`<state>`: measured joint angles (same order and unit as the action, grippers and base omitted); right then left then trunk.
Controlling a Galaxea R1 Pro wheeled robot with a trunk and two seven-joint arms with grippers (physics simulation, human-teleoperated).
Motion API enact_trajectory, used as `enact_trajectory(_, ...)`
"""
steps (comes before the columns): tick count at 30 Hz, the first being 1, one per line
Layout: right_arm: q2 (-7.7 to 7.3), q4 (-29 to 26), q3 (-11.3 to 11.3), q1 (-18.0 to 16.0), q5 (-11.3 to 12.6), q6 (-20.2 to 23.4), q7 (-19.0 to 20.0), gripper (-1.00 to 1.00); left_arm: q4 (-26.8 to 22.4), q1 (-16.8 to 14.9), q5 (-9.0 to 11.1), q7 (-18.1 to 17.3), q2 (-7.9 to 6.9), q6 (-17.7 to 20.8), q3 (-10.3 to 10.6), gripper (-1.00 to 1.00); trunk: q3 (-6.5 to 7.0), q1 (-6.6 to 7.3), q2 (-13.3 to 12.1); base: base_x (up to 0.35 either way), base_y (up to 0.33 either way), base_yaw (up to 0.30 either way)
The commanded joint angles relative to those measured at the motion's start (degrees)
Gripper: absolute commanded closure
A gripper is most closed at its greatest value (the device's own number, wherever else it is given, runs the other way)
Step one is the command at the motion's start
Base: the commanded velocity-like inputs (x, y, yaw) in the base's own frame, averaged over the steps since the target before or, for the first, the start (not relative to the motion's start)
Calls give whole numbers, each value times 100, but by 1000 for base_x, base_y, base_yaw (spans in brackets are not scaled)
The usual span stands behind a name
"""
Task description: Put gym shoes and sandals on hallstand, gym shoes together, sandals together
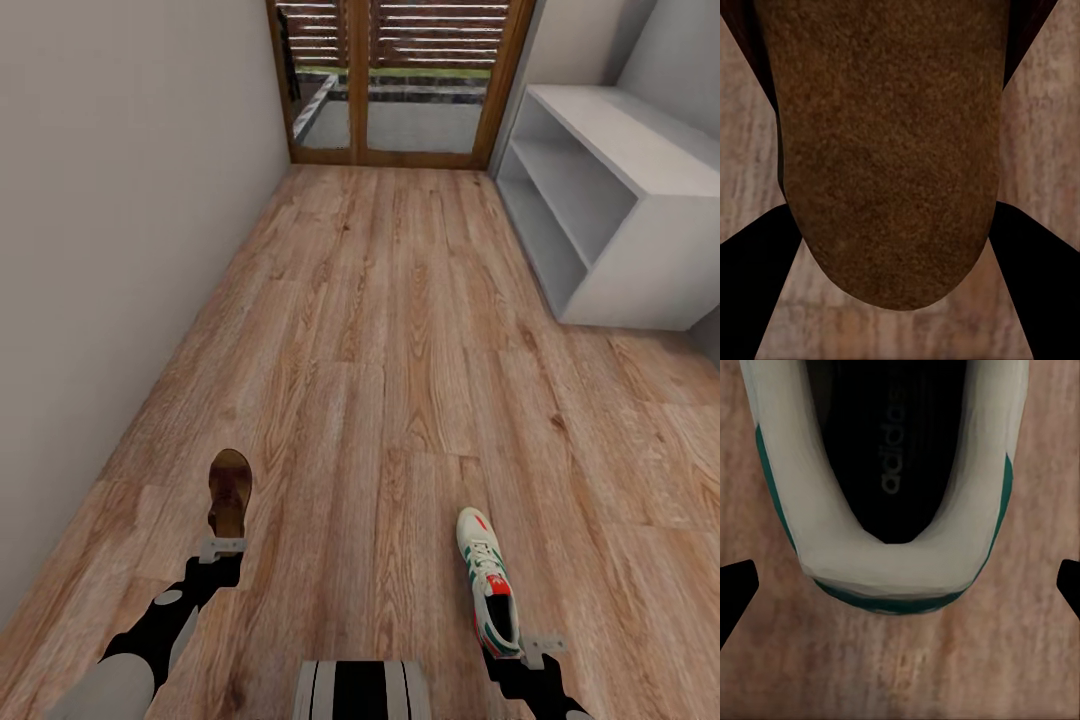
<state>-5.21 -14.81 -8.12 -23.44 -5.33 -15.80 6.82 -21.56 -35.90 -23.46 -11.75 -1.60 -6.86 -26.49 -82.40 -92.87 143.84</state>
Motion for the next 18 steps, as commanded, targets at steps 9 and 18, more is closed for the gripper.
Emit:
enact_trajectory(9,2,13,-49,-3,-56,-20,30,-100,3,4,-53,-38,2,-51,-48,100,-3,1,1,1,0,0)
enact_trajectory(18,2,6,-49,-3,-56,-19,30,-100,3,4,-53,-38,2,-61,-49,100,-3,1,1,72,0,0)
